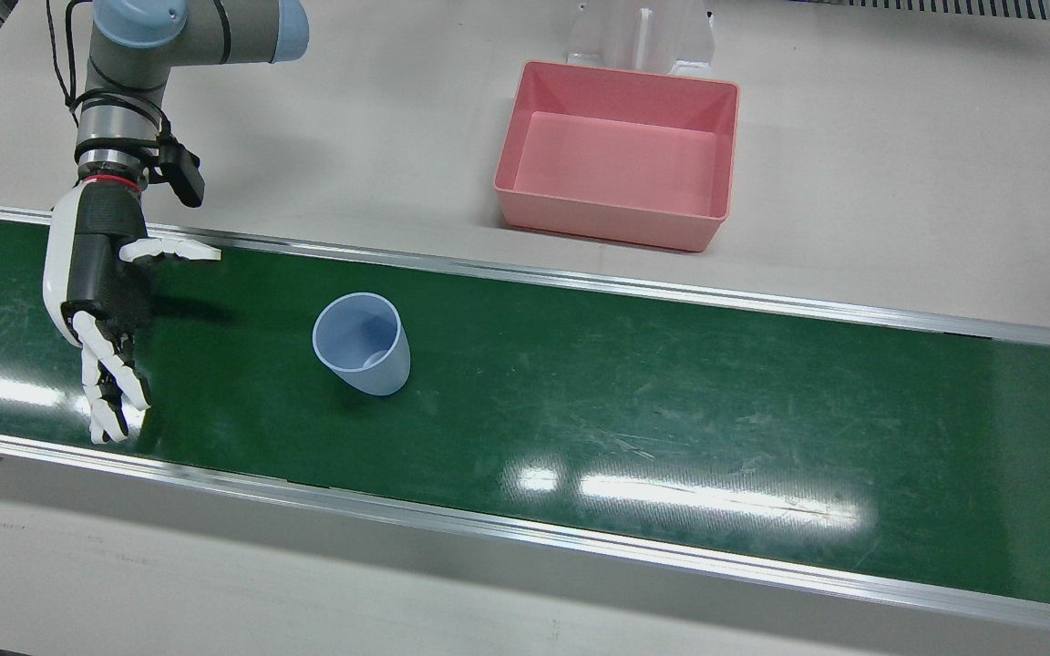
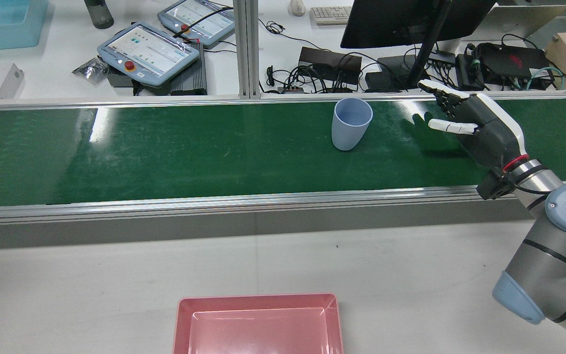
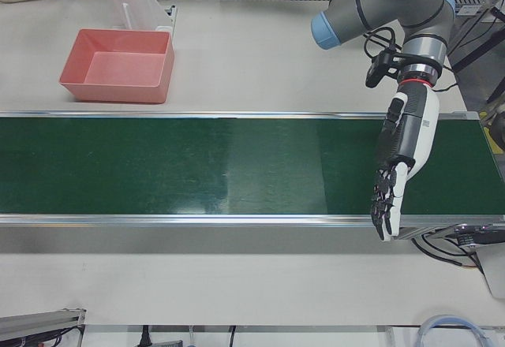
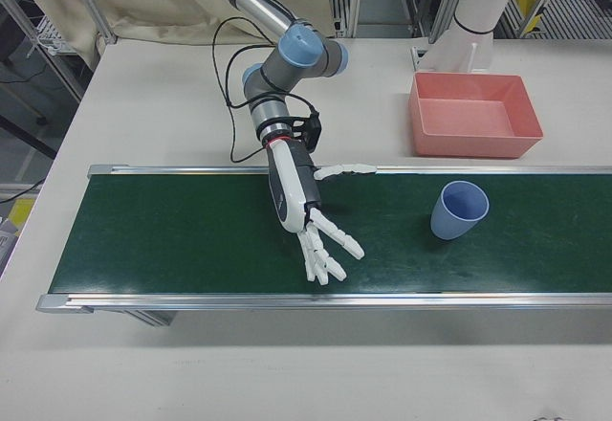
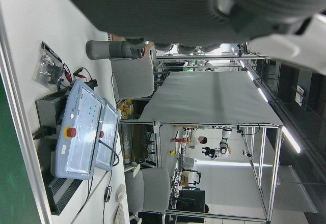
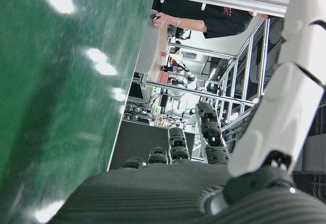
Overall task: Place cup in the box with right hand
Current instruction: 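Move the open right hand along the belt toward the oncoming blue cup, then close the right hand fingers around the blue cup on the belt, then carry the blue cup with the right hand down into the pink tray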
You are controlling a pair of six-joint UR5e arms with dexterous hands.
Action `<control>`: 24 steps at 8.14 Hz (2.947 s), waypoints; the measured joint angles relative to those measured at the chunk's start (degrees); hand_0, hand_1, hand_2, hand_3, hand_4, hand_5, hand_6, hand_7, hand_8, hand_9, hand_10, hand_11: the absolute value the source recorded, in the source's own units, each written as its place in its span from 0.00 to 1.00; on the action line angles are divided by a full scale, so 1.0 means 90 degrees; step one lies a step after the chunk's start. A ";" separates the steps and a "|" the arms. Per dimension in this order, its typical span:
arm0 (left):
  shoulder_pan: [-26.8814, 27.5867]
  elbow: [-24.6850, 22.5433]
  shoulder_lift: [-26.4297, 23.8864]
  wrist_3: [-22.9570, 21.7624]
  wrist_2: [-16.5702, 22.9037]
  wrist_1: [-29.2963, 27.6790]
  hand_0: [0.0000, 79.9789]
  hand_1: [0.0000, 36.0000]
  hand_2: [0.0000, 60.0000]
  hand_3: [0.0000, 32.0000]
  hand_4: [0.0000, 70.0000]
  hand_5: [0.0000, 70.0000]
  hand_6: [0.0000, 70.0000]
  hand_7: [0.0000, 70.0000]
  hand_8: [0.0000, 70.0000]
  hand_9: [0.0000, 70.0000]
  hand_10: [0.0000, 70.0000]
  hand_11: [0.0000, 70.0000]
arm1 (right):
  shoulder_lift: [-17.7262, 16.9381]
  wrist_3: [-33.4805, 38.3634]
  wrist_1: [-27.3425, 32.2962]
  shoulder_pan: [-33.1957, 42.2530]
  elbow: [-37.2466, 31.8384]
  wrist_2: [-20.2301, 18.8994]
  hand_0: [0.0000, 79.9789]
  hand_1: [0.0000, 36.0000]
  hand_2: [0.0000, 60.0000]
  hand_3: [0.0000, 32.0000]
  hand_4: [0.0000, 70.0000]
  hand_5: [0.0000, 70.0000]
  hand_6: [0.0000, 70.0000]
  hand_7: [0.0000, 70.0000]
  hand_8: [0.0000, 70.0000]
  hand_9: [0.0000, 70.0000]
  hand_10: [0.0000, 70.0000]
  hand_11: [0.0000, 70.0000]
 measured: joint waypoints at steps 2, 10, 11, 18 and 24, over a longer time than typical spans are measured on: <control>0.0000 0.0000 0.0000 0.0000 0.0003 0.0000 0.00 0.00 0.00 0.00 0.00 0.00 0.00 0.00 0.00 0.00 0.00 0.00 | 0.0000 0.0004 0.0006 -0.0032 -0.0007 0.0000 0.57 0.38 0.23 0.00 0.09 0.04 0.07 0.27 0.02 0.10 0.00 0.00; 0.0000 0.0003 0.0000 0.0000 0.0001 0.0000 0.00 0.00 0.00 0.00 0.00 0.00 0.00 0.00 0.00 0.00 0.00 0.00 | 0.0230 0.0013 -0.0057 -0.0241 -0.0093 0.0013 0.60 1.00 1.00 0.00 0.10 0.18 0.29 1.00 0.40 0.72 0.14 0.25; 0.0000 0.0002 0.0000 0.0000 0.0002 0.0000 0.00 0.00 0.00 0.00 0.00 0.00 0.00 0.00 0.00 0.00 0.00 0.00 | 0.0271 0.0011 -0.0112 -0.0243 -0.0114 0.0012 0.59 1.00 1.00 0.00 0.24 0.24 0.52 1.00 0.81 1.00 0.35 0.55; 0.0000 -0.0001 0.0000 0.0000 0.0003 0.0000 0.00 0.00 0.00 0.00 0.00 0.00 0.00 0.00 0.00 0.00 0.00 0.00 | 0.0944 0.0221 -0.0807 -0.0401 0.0900 0.0012 0.99 1.00 1.00 0.00 0.20 0.43 0.74 1.00 1.00 1.00 0.84 1.00; 0.0000 0.0001 0.0000 0.0000 0.0003 0.0000 0.00 0.00 0.00 0.00 0.00 0.00 0.00 0.00 0.00 0.00 0.00 0.00 | 0.1130 -0.1105 -0.1104 -0.3680 0.2488 0.1220 0.71 1.00 1.00 0.00 0.08 0.36 0.68 1.00 1.00 1.00 0.78 1.00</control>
